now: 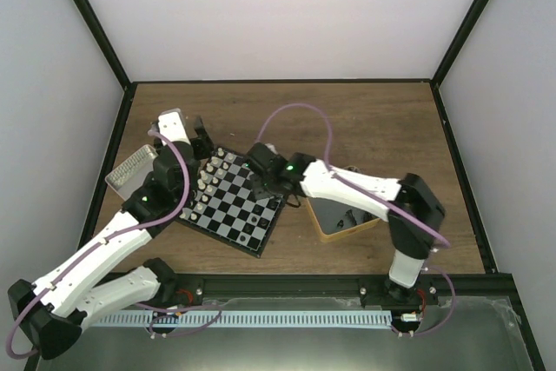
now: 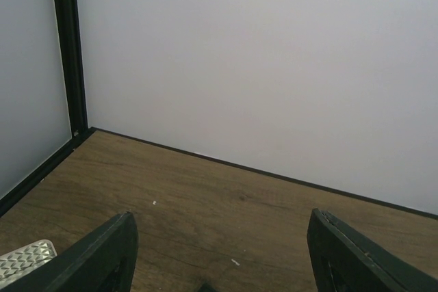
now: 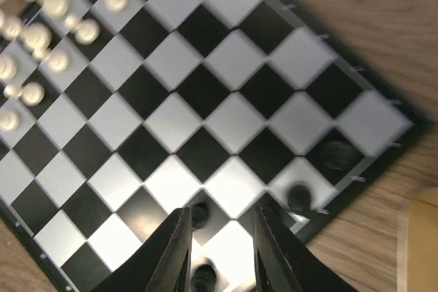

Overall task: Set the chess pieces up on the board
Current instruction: Place the chess piece on the chessboard, then pick up the chess piece from the storage box.

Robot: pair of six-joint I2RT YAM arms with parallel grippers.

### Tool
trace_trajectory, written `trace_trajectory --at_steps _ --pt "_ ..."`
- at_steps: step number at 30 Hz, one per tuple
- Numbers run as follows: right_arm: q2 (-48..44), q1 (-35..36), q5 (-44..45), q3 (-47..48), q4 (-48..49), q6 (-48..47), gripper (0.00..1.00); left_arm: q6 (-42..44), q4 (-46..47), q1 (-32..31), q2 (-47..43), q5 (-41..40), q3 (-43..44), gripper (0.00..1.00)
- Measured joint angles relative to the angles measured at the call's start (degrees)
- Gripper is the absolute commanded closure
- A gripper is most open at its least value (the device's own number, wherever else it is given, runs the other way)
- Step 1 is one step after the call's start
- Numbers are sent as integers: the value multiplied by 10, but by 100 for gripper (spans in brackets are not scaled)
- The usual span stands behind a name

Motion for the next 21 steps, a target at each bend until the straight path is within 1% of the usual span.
trace_trajectory --at_steps 4,8,11,13,15,18,21 --pt "-92 -37 36 -67 16 45 71 0 1 0 -4 0 0 30" --pt "-193 -108 64 -160 31 98 71 0 2 0 -5 3 0 30" --pt "-249 -169 70 -223 36 134 71 0 2 0 -5 5 0 30" --pt "-271 -204 70 -262 42 153 67 0 2 0 -5 7 0 30" --pt "-284 -237 68 -299 46 168 66 0 2 0 -5 10 0 30" --pt "-285 -271 55 -346 58 183 66 -1 2 0 -4 15 0 30" --pt "-281 -294 40 -376 69 189 63 -2 2 0 -3 18 0 30"
